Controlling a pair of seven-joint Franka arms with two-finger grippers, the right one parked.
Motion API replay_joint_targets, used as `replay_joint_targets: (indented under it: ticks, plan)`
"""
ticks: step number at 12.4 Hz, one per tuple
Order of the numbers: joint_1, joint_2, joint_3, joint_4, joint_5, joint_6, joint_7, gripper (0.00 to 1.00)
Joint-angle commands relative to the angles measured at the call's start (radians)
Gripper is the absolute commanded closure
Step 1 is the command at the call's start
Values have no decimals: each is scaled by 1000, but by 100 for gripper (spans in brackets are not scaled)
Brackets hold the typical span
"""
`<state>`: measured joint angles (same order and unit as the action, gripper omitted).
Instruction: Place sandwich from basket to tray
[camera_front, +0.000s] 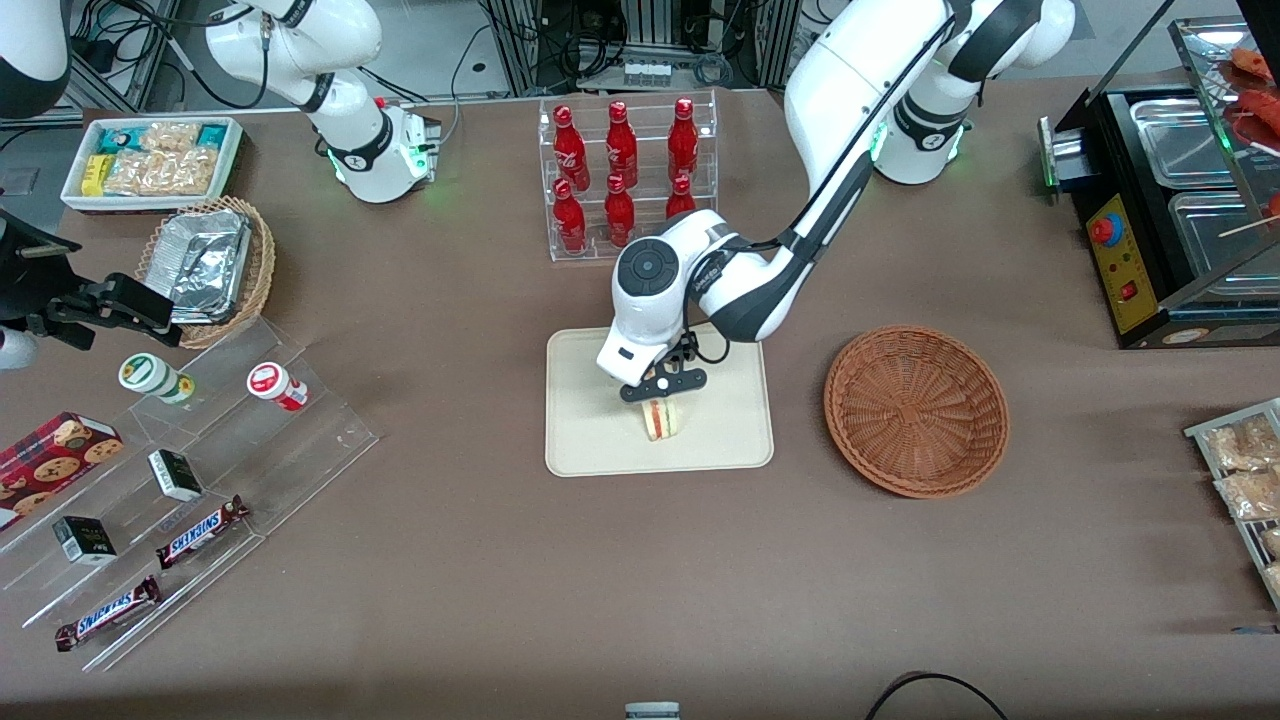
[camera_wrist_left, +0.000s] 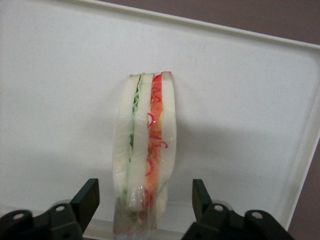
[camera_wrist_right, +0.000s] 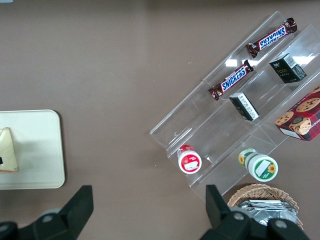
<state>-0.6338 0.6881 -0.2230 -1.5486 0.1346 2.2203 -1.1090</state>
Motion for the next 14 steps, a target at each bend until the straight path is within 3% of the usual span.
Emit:
replay_joint_targets:
  ticks: [1,3,5,8,11,14]
  plan:
    - [-4,-76,5,5,10,-101,-14,0]
    - [0,-131,7,4,11,-180,-6,0]
    - [40,-197,4,8,4,-293,110,0]
    - [100,-283,7,-2,-69,-416,188,0]
    - [172,-327,17,-1,-59,-578,302,0]
    - [261,-344,21,-2,-53,-587,394,0]
